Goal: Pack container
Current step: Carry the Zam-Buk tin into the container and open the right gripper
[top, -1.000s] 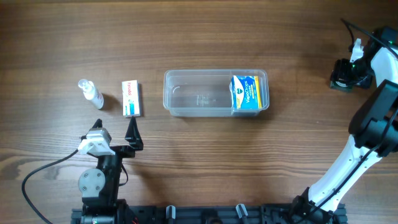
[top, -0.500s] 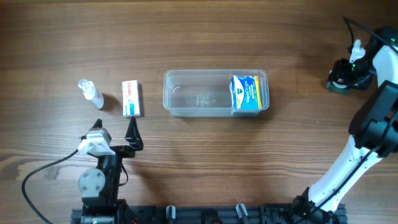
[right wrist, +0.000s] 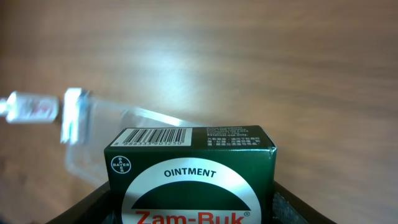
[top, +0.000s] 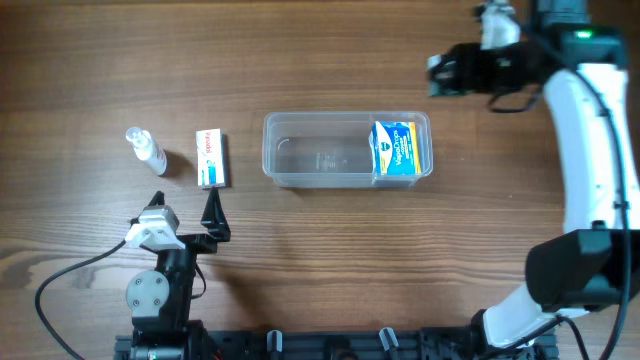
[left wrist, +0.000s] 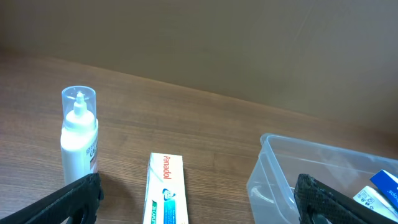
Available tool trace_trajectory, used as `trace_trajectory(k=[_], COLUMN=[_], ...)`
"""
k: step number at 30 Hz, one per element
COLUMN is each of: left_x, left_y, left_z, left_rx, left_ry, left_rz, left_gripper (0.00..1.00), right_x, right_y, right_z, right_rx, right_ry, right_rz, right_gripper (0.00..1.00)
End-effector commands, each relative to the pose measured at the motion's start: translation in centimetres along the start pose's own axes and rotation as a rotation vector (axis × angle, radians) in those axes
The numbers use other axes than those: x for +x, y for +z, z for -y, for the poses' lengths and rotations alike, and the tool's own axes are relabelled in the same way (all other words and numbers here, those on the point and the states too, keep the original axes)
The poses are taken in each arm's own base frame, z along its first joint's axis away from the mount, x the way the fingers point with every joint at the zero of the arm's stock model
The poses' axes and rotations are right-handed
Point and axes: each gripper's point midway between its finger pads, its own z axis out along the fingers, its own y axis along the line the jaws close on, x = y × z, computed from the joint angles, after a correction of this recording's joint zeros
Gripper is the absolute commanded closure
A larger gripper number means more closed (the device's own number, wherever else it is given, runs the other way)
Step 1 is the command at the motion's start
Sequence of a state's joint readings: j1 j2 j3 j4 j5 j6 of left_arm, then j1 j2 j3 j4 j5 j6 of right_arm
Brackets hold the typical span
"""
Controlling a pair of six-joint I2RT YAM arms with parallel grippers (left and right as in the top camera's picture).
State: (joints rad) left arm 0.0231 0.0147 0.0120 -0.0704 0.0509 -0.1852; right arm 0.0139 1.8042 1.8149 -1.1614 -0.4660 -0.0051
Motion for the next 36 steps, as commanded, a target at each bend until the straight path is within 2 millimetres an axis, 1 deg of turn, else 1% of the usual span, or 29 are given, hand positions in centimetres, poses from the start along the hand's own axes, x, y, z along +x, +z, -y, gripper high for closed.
trace_trajectory(k=[1,4,6,9,11,15,17,19,21,24,25,28,31,33,36], left_x=[0.2,0.2,0.2,0.2,0.2,0.2,0.2,0.2,0.2,0.2,0.2,0.2,0.2,0.2,0.2], left_y=[0.0,0.0,0.0,0.0,0.0,0.0,0.0,0.0,0.0,0.0,0.0,0.0,0.0,0.0,0.0], left_z=[-0.1,-0.1,-0.1,-0.1,-0.1,-0.1,-0.1,-0.1,-0.1,-0.1,-0.1,-0.1,-0.1,-0.1,-0.1], left_rx=[0.0,0.0,0.0,0.0,0.0,0.0,0.0,0.0,0.0,0.0,0.0,0.0,0.0,0.0,0.0], left_ry=[-0.006,-0.006,-0.006,-0.006,-0.006,-0.006,-0.006,-0.006,-0.006,-0.006,-0.006,-0.006,-0.006,-0.006,-0.006], left_rz=[0.0,0.0,0.0,0.0,0.0,0.0,0.0,0.0,0.0,0.0,0.0,0.0,0.0,0.0,0.0], left_gripper=[0.0,0.0,0.0,0.0,0.0,0.0,0.0,0.0,0.0,0.0,0.0,0.0,0.0,0.0,0.0], right_x=[1.9,4.0,5.1,7.2,8.3,10.4,11.3,11.1,10.4,9.9,10.0,10.9,11.7,11.8,11.6], right_y=[2.4,4.3,5.3,7.1,7.9,10.3,11.1,11.8,12.1,12.4,12.6,14.4,15.5,15.7,15.7], right_z=[-4.9,-7.7,-8.3,-8.3,-8.1,-7.0,-6.5,-6.5,-7.1,-7.7,-7.7,-7.2,-7.0,-7.3,-6.7], right_rx=[0.052,0.097,0.127,0.161,0.166,0.166,0.166,0.151,0.117,0.091,0.091,0.106,0.115,0.116,0.166], right_ry=[0.015,0.03,0.046,0.048,0.047,0.047,0.05,0.04,0.033,0.024,0.024,0.027,0.029,0.019,0.004], right_rz=[-0.067,-0.118,-0.141,-0.187,-0.215,-0.251,-0.268,-0.248,-0.221,-0.204,-0.206,-0.249,-0.282,-0.285,-0.269], right_gripper=[0.41,0.41,0.41,0.41,0.41,0.41,0.41,0.41,0.41,0.41,0.41,0.41,0.41,0.41,0.39])
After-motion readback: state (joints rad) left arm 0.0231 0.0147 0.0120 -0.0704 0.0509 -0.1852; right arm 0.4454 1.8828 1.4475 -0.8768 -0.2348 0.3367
